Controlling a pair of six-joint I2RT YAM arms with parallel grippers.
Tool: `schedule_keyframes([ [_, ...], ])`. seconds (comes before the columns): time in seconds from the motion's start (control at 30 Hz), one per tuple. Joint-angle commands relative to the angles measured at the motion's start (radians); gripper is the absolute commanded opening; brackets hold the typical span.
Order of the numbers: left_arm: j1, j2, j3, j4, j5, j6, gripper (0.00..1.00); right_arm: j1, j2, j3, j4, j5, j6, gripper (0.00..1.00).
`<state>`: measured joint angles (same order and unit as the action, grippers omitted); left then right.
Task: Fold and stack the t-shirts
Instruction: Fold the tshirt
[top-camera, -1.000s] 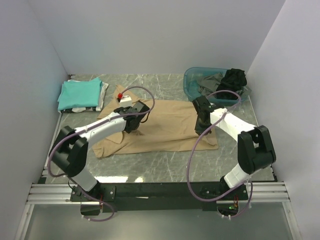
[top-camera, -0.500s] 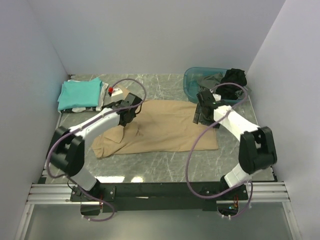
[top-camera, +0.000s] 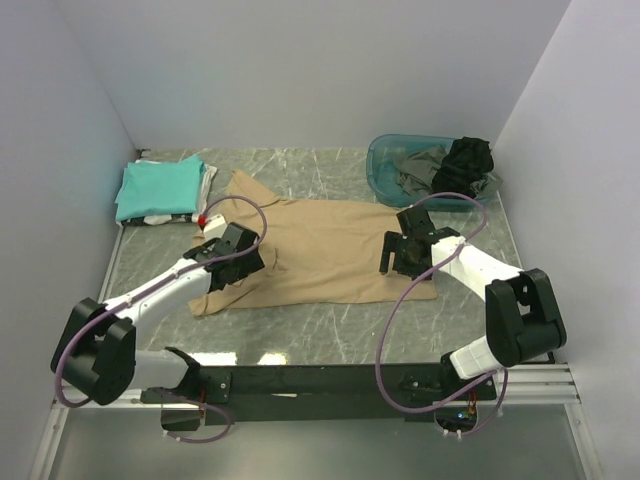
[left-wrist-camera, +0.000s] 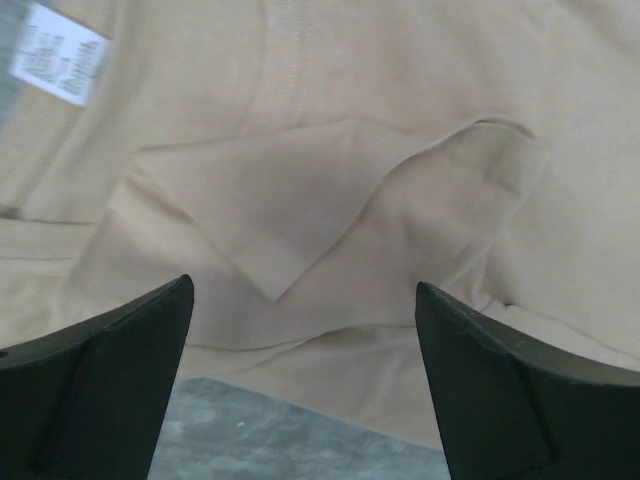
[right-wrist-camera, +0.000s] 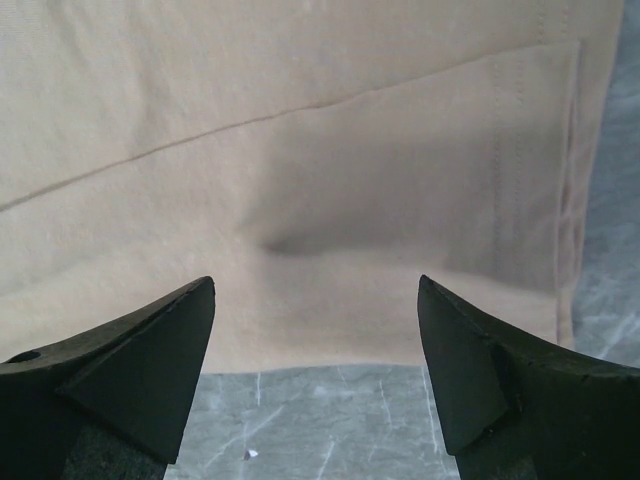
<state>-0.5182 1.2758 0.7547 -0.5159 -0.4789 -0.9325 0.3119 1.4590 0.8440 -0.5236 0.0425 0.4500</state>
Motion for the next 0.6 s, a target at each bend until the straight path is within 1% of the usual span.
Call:
schedule_keyframes([
  [0.0,0.035,0.037,0.015,0.133,0.115,0.021,0.91,0.006,0.006,0.003,0.054,-0.003,-0.017,0.88],
  [0.1,0.047,0.12,0.058,0.096,0.12,0.027,0.83,0.006,0.001,-0.006,0.059,0.003,-0.02,0.88],
  [0.17,0.052,0.143,0.067,0.076,0.096,0.018,0.8,0.006,-0.002,-0.013,0.068,-0.003,-0.022,0.88],
  [0.2,0.056,0.16,0.072,0.057,0.083,0.014,0.77,0.006,-0.002,-0.014,0.071,-0.004,-0.022,0.88],
  [0.37,0.069,0.197,0.098,0.028,0.053,0.024,0.71,0.006,0.009,-0.016,0.071,0.008,-0.031,0.88],
  [0.5,0.086,0.241,0.127,-0.055,-0.016,0.009,0.61,0.006,0.008,-0.008,0.062,0.039,-0.034,0.88],
  [0.57,0.09,0.254,0.144,-0.09,-0.047,-0.002,0.59,0.004,0.004,-0.01,0.068,0.042,-0.034,0.88],
])
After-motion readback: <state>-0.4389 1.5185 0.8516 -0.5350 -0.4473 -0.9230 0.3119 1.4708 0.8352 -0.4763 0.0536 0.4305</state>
